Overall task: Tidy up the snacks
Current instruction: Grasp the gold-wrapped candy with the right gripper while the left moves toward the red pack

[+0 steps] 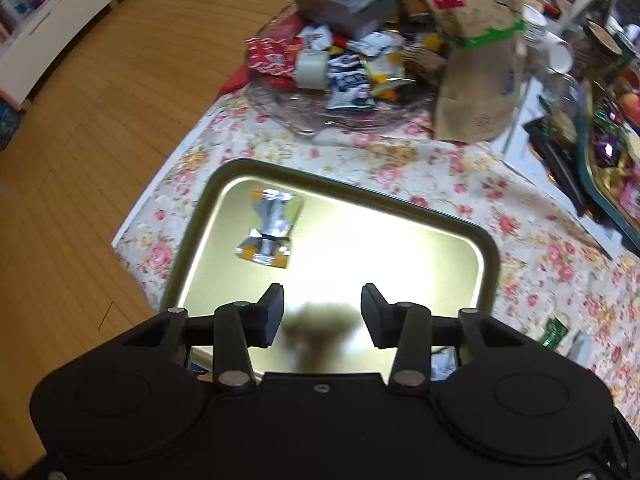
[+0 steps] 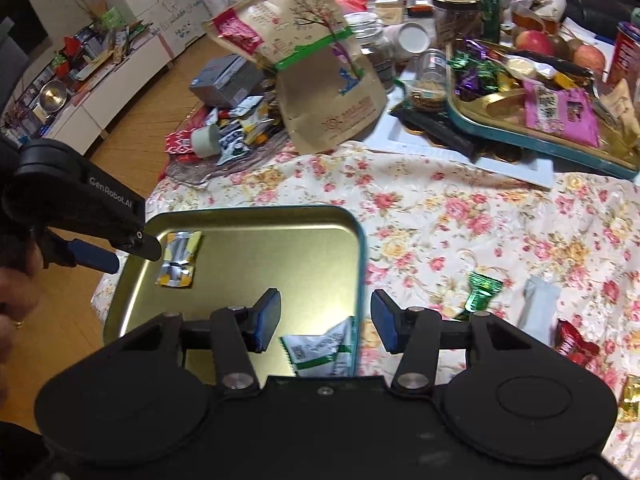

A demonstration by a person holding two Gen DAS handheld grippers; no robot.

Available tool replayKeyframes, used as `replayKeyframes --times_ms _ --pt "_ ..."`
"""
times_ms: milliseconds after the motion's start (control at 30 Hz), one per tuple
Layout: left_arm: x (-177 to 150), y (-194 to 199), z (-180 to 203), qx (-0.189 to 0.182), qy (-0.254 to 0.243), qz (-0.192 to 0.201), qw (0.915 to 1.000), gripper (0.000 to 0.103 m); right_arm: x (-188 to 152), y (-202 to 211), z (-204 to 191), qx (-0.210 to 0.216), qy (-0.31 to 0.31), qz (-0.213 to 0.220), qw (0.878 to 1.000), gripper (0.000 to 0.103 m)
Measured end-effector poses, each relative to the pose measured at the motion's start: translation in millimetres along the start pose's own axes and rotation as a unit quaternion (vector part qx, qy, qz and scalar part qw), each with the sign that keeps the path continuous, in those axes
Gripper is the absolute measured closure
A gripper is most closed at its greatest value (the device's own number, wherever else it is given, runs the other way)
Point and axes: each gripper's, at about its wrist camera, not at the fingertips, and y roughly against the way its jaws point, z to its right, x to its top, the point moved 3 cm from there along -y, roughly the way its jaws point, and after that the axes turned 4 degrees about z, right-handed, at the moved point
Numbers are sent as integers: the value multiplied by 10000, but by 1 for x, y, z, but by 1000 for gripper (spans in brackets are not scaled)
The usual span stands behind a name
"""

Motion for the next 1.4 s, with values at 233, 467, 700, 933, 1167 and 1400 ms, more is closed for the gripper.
replayKeyframes --times_ms 233,467,700,933,1167,1400 --pt "-16 7 49 -234 -641 49 9977 51 -3 19 48 -389 -243 47 9989 50" --pt "-36 10 92 -430 -1202 -14 9918 51 -10 46 115 -871 -802 141 9929 50" --pt "-60 12 135 -599 -1825 -77 9813 51 -22 72 179 -1256 -1451 214 9812 50" --pt "-86 5 163 -781 -2265 -347 9703 51 -42 82 227 -1612 -1888 19 9687 50" --pt "-108 -1 179 -782 -2721 -411 9582 51 -65 69 259 -1849 -2289 -467 9546 50" --pt "-121 -2 187 -850 -2984 -541 9491 51 -84 56 282 -1886 -2568 -748 9449 50"
